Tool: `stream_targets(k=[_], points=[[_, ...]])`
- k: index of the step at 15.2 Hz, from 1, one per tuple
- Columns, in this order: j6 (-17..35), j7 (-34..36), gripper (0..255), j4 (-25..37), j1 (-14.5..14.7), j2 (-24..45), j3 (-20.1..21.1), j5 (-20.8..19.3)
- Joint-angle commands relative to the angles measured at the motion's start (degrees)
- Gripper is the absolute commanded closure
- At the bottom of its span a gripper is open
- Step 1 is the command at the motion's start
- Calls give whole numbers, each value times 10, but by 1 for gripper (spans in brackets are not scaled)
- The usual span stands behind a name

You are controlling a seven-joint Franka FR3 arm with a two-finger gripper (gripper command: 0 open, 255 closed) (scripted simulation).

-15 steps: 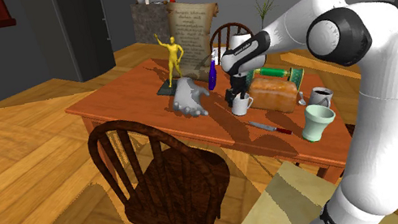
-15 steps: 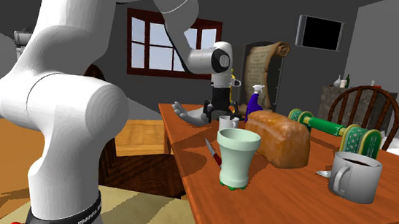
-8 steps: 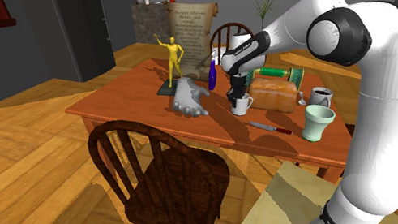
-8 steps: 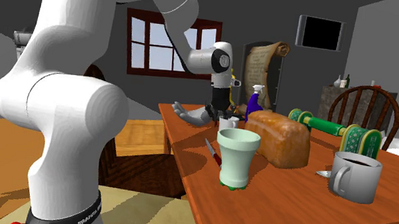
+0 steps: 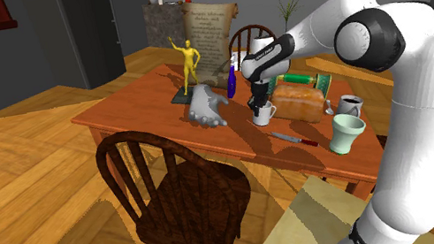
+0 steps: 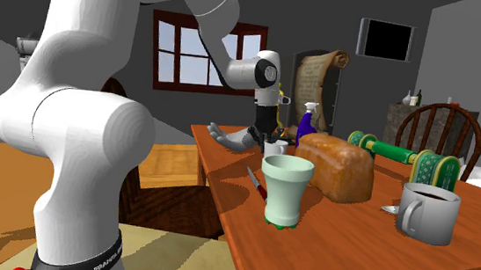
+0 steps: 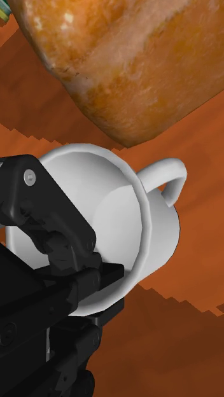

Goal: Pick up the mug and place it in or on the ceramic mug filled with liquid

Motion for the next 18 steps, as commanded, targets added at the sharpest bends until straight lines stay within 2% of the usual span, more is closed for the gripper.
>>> stream_targets(k=[1,18], points=[[-7,1,255,3,0,-4,0,-1],[-125,6,255,72,5,-55,-5,-17]])
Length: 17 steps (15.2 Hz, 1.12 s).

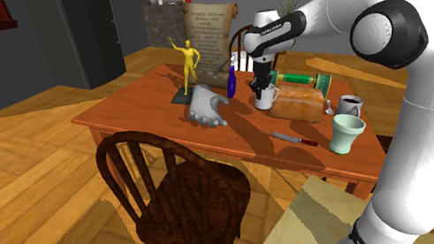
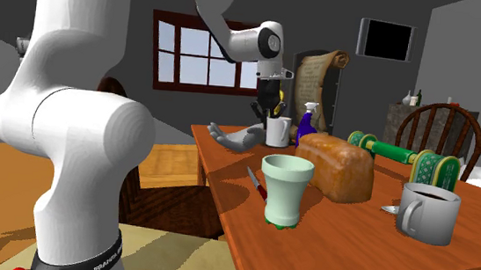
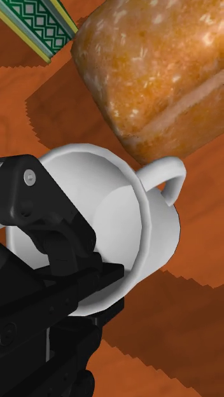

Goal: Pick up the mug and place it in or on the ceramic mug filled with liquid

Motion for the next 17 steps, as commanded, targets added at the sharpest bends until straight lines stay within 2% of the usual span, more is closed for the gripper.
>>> stream_targets(k=[1,14,17], points=[[-15,1,255,12,1,-3,0,-1],[-111,-1,255,94,1,-17,-1,-5],[-109,-22,255,78,-11,-34,-11,-8]])
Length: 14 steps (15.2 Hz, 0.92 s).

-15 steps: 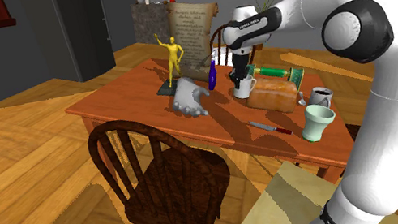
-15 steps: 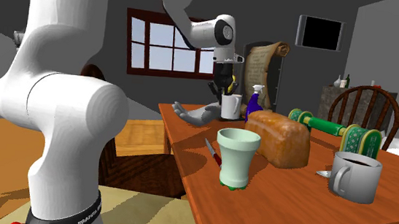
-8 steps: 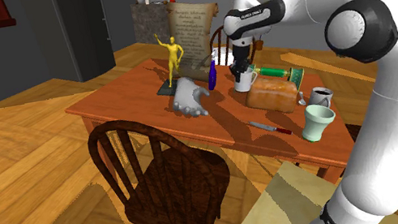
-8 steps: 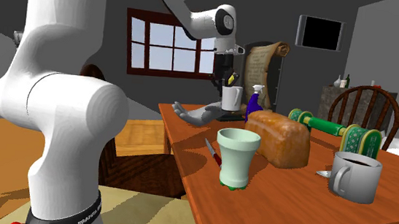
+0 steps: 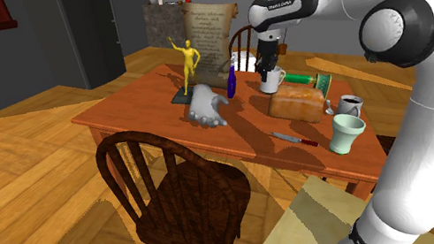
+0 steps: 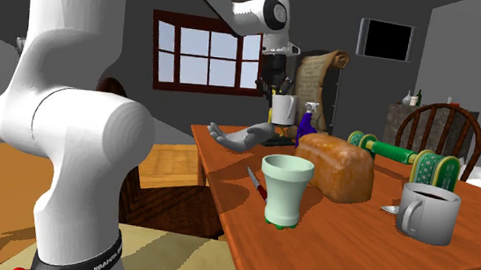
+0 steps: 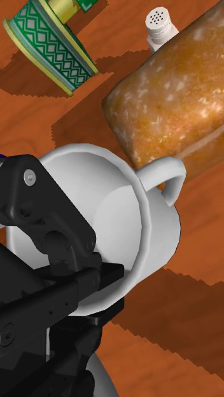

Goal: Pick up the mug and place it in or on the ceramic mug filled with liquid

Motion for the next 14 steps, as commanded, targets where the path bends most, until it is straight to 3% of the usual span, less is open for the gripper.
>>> stream_targets(k=[1,14], points=[[2,-19,255,-15,-10,-14,-9,-3],[13,-178,255,-64,-94,-63,-86,-12]])
